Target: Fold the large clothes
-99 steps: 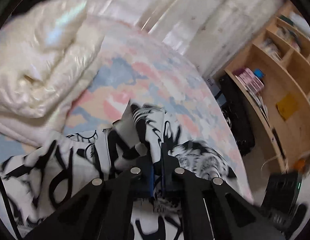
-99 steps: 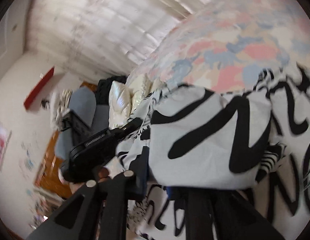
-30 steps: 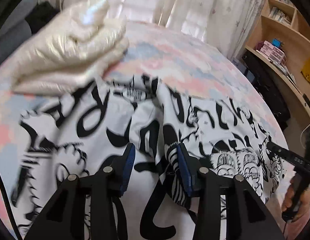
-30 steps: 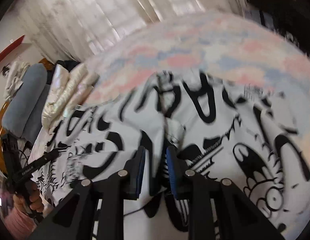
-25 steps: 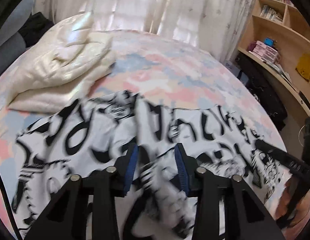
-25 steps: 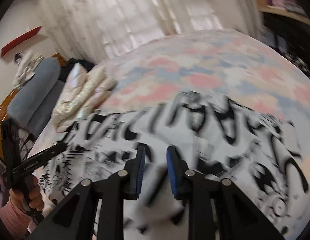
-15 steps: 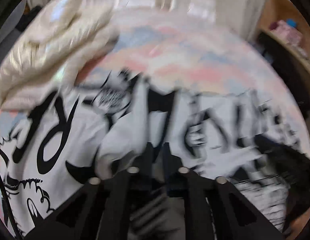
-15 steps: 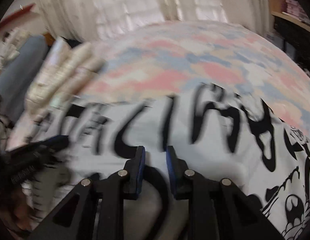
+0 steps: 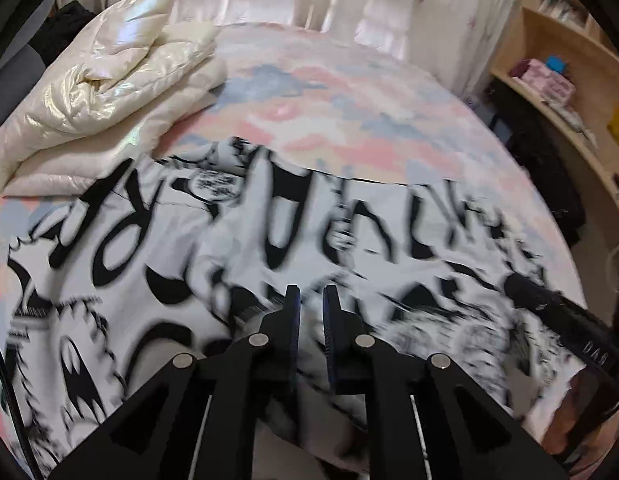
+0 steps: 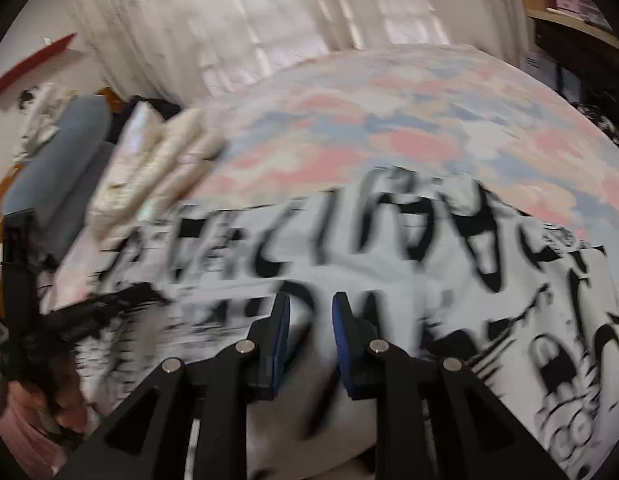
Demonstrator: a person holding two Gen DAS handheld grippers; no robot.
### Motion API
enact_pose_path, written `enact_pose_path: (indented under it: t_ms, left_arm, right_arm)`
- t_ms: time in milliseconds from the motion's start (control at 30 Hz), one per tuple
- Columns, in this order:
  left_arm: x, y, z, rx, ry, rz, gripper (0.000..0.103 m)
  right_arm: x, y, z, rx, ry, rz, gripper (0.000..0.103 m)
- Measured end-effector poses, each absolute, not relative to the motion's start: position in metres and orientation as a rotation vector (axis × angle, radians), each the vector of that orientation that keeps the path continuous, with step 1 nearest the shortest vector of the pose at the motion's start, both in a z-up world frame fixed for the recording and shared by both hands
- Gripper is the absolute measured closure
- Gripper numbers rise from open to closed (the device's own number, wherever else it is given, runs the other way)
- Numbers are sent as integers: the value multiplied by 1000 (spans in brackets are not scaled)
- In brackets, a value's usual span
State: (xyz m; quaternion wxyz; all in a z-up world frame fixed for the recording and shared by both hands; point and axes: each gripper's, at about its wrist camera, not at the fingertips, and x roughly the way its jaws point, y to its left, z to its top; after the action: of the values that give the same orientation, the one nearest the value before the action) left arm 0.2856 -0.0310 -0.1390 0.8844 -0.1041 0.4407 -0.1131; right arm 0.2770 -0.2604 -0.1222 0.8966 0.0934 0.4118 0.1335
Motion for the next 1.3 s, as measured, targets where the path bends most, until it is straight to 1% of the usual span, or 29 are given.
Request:
enact_pose_path:
  t_ms: [133,167,233,300,433,600,700,767,1100,1200,1267,1300]
  left_arm:
    - [264,-50,-146,-202,938,-269,94]
    - [259,-54,-153,-177,951,-256,93]
    - [254,-59,-168,-111,975,-204,93]
    - [249,-56,-178,-108,965,-210,93]
    - [244,-49,-175,-139,972,-208,93]
    - [228,-46,-162,-132,984,-174,91]
    - [218,-42,-150,-122,972,-156,88]
    - [205,-37,-139,-125,965,-142,82]
    - [128,-10,-76,-153,884,-109,79]
    - [105,-2,-59,-157,850,-106,71]
    - [93,2,-51,-160,836,-105,63]
    - [86,4,-47,-163,828,-107,63]
  right_arm:
    - [263,-228,-122,194,844,365,75]
    - [260,-223,-126,176,848,363,75]
    - [256,-218,-140,138,876,336,75]
    - [250,-222,-155,131,901,326,75]
    - [230,-232,-162,106,896,317,75]
    - [220,-253,-151,245,929,311,75]
    - [205,-256,-141,266,919,296,75]
    - [192,-257,-130,286,904,302,75]
    - [116,-257,-56,272,783,326,75]
    - [93,-256,-32,241,748,325,73]
    - [79,-255,-18,220,731,329,73]
    - [73,-254,-12,208,727,330,72]
